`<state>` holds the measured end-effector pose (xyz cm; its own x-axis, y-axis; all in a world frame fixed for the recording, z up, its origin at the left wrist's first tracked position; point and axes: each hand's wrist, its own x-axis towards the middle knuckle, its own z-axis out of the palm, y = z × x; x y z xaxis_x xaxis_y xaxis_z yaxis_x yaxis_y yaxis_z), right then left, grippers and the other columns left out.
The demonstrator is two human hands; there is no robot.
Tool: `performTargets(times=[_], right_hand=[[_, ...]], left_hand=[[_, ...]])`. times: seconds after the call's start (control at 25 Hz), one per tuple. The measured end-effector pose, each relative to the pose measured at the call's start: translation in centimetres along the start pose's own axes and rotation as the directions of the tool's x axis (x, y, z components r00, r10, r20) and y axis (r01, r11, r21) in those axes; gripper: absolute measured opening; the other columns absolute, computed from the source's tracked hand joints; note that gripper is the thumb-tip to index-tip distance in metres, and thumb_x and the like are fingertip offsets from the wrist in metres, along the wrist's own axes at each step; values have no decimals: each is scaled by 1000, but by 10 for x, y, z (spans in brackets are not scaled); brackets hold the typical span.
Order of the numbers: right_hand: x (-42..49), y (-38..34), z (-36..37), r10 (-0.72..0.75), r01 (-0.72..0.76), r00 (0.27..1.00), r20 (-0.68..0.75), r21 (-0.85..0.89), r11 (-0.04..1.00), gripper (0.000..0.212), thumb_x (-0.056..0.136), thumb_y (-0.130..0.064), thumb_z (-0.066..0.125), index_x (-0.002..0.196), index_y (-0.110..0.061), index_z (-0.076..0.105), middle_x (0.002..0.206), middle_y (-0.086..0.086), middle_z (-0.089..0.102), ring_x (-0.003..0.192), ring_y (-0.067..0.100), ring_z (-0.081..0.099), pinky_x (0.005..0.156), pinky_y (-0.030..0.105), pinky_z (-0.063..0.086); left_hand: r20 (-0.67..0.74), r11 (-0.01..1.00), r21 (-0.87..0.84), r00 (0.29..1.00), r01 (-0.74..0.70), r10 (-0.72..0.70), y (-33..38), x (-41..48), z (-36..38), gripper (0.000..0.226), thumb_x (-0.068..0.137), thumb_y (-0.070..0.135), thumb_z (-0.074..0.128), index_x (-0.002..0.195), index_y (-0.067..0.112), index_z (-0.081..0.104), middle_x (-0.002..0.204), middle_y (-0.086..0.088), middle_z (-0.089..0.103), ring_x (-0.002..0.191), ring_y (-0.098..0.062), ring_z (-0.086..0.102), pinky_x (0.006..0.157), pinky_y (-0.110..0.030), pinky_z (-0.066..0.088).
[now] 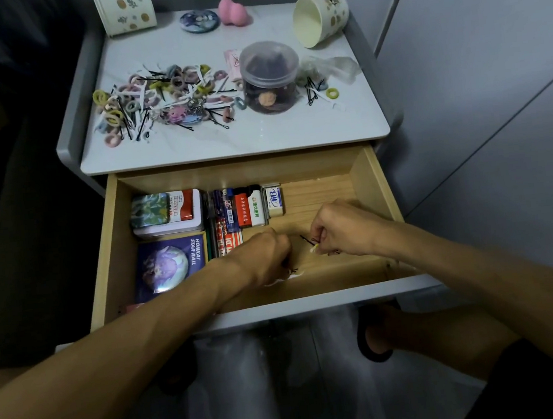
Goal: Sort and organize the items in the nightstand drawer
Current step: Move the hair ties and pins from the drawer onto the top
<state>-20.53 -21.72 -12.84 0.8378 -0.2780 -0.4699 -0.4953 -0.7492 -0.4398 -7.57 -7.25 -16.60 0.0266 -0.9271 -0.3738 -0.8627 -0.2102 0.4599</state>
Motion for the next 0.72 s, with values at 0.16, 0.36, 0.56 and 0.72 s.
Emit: performTargets(times=[0.16,0.36,0.56,0.72], right_hand=[[1,1,2,-21,21,1000,10,-68,997,13,83,-18,76,74,-21,67,72,-11,57,70,8,63,72,28,56],[2,5,7,-9,10,1000,9,-101,995,11,85,-18,75,77,-21,68,75,-9,56,73,11,63,73,30,57],[0,1,1,1,-1,999,-52,1,1000,4,85,-17,74,88,-16,72,80,-5,62,73,7,64,70,24,56],[0,-13,-31,-16,39,963,-267,82,996,7,84,-17,76,90,-18,74,67,-14,62,58,-8,57,55,4,40]], left_hand=[[-2,994,98,999,-49,49,16,-3,-4,16,97,20,53,111,15,61,110,-6,56,98,-19,57,84,-28,48],[41,985,153,996,-79,74,25,0,-8,19,101,18,47,113,12,60,114,-9,57,100,-21,57,82,-27,43],[34,998,64,999,2,-4,15,-3,-23,17,96,16,57,110,10,63,113,-9,59,99,-21,60,88,-30,51],[-147,993,-103,986,57,-72,14,-3,-70,7,87,6,65,87,7,71,75,-5,71,65,-12,69,60,-18,54]])
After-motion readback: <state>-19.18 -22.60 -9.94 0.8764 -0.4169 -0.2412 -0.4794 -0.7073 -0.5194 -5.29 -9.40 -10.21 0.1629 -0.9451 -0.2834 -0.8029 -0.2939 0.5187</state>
